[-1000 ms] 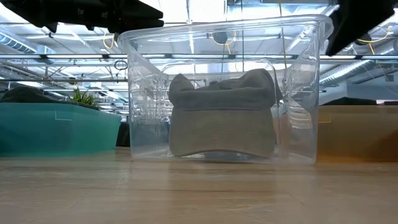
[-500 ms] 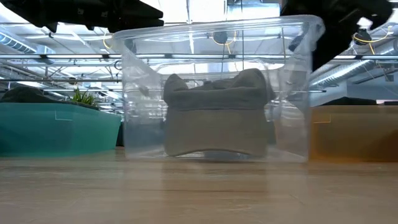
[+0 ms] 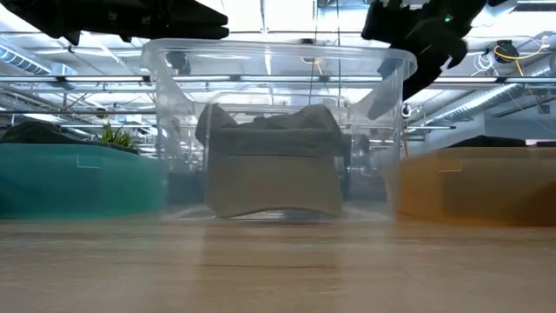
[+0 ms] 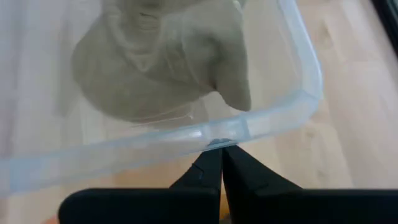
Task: Pick & Place hat
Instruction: Adjust the transparent bin
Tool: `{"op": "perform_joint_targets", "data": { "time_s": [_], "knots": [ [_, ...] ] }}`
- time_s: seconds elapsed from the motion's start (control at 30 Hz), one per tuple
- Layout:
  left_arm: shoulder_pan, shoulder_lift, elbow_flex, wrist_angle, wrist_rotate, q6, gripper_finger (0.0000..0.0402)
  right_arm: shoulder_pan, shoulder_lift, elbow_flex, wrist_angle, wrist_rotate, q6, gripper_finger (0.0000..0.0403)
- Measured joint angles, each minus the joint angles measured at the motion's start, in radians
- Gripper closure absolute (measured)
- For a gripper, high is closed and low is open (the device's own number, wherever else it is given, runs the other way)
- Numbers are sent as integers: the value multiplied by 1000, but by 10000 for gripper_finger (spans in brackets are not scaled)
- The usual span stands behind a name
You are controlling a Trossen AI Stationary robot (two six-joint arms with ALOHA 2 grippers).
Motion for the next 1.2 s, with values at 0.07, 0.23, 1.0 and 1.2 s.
{"op": "perform_joint_targets", "data": {
  "time_s": [0.07,0.23,1.0,1.2],
  "knots": [
    [0,0,0,0,0,0,275,-20,0,0,-8,2,-3,403],
    [0,0,0,-2,1,-1,275,-34,-44,1,-50,36,16,403],
    [-13,0,0,6,1,-4,275,78,-189,-209,-32,-44,342,403],
    [-13,0,0,4,1,-4,275,182,-172,-208,154,-133,283,403]
  ]
}}
